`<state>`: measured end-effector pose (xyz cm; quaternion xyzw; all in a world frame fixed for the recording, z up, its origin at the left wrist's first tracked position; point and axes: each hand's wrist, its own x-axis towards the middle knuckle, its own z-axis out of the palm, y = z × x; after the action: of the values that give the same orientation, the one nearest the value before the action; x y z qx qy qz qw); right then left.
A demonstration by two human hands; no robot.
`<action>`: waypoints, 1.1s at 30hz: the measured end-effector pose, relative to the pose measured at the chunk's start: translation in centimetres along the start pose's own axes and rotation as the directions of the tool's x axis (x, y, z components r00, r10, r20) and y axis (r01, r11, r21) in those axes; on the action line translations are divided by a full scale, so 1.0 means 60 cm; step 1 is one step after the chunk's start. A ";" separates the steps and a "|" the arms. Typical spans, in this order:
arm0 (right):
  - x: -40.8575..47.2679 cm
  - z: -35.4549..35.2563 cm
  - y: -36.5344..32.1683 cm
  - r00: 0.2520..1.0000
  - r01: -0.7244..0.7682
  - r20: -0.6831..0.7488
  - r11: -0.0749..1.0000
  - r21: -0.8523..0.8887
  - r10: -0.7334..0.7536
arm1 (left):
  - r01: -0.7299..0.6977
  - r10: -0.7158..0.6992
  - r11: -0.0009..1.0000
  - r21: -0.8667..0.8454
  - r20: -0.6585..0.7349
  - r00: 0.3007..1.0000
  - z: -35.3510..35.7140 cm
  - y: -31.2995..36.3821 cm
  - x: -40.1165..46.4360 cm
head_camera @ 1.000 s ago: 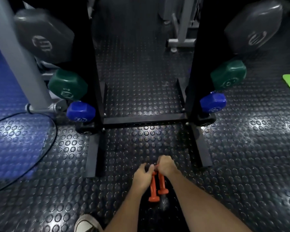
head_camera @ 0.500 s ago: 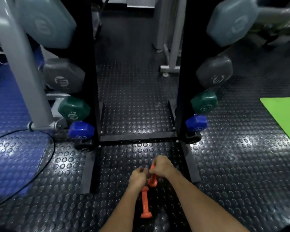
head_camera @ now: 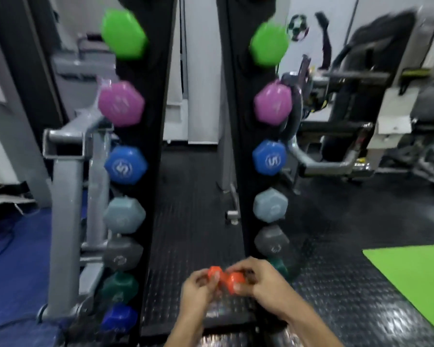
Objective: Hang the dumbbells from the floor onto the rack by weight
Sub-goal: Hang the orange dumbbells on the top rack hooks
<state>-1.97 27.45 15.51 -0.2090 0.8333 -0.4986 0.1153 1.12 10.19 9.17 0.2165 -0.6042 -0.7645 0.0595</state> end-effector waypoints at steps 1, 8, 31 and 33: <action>-0.004 -0.024 -0.029 0.997 0.060 -0.049 0.998 -0.006 -0.060 | -0.088 0.087 0.996 0.011 0.013 0.996 0.015 0.045 -0.009; -0.040 -0.173 -0.254 0.870 0.410 -0.252 0.906 -0.110 -0.424 | -0.568 0.568 0.822 -0.046 0.137 0.811 0.107 0.346 -0.075; 0.032 -0.426 -0.692 0.458 0.600 -0.651 0.751 -0.276 -0.605 | -0.770 0.758 0.637 0.039 0.150 0.635 0.213 0.851 -0.097; 0.054 -0.439 -0.722 0.450 0.597 -0.656 0.750 -0.284 -0.606 | -0.749 0.733 0.662 0.014 0.193 0.652 0.218 0.861 -0.094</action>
<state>-5.28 28.56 66.21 -0.2796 0.6833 -0.5414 -0.4024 -7.92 10.33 62.01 -0.1128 -0.6771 -0.6604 0.3045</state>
